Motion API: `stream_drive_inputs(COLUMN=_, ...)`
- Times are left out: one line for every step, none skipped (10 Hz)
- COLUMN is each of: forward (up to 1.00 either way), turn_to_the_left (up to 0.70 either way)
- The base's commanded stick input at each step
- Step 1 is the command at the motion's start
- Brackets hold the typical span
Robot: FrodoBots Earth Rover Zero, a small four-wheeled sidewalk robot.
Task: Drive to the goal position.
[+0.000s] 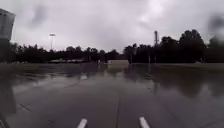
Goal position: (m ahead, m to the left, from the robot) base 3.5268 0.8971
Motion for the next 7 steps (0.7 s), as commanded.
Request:
stream_drive_inputs(forward=1.0, turn_to_the_left=0.0)
stream_drive_inputs(forward=1.0, turn_to_the_left=0.0)
stream_drive_inputs(forward=1.0, turn_to_the_left=0.0)
stream_drive_inputs(forward=1.0, turn_to_the_left=0.0)
stream_drive_inputs(forward=1.0, turn_to_the_left=0.0)
stream_drive_inputs(forward=1.0, turn_to_the_left=0.0)
stream_drive_inputs(forward=1.0, turn_to_the_left=0.0)
